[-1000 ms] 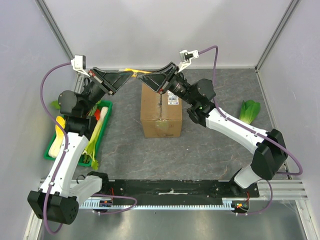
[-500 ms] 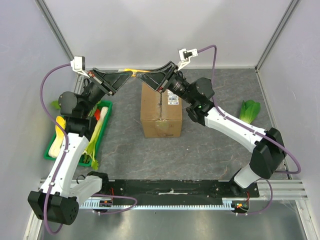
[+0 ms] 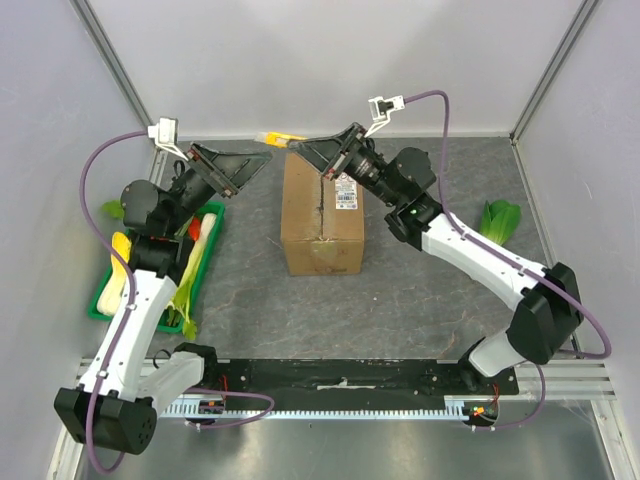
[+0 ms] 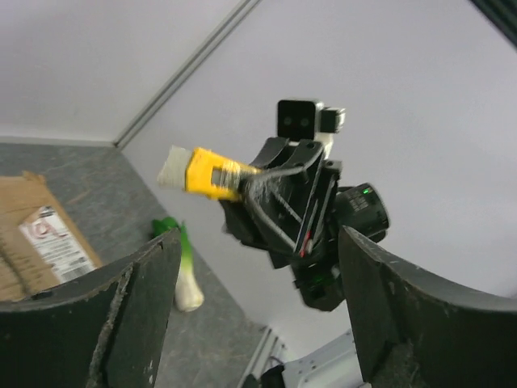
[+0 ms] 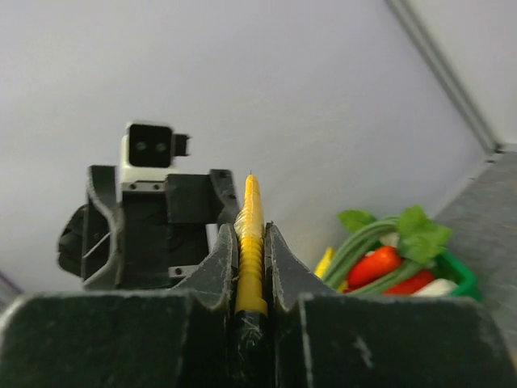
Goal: Unpack the express box
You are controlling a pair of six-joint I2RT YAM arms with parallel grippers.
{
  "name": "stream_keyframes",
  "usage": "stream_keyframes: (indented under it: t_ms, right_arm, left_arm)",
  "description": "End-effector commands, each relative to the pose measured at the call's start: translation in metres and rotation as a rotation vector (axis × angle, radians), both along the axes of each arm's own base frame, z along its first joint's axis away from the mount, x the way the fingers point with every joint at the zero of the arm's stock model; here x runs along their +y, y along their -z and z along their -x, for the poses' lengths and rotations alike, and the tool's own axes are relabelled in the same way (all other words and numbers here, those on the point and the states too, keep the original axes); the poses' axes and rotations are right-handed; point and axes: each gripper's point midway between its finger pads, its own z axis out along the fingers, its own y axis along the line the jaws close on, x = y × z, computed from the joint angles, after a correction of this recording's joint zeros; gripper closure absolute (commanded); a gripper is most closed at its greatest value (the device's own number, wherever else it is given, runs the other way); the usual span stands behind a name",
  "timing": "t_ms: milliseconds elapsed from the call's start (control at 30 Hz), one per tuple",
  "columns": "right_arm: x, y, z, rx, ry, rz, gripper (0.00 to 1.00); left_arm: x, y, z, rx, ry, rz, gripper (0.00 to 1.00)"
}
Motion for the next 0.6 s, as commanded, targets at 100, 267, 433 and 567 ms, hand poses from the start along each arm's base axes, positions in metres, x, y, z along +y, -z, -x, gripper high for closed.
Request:
stream_keyframes:
  t_ms: [100,267,433,567]
  right_arm:
    - [-0.063,0.013,-0.027,0.003,0.335,0.215,1.0]
    - [-0.1,0.057,-0.052,0.107,0.566,0.481,1.0]
    - [-0.121,0.09,-0.064,0.186,0.677,0.663,1.0]
    - [-0.123,0.103,-0.073,0.216,0.714,0.728,1.0]
  left_arm:
    - [0.016,0.038,-0.013,0.007,-0.163,-0.25,0.14]
    - [0.02,0.122,-0.059,0.289,-0.181,-0.426,0.15]
    - [0.014,0.196,-0.083,0.501,-0.104,-0.525,0.18]
    - [0.006,0.235,-0.096,0.568,-0.054,-0.538,0.18]
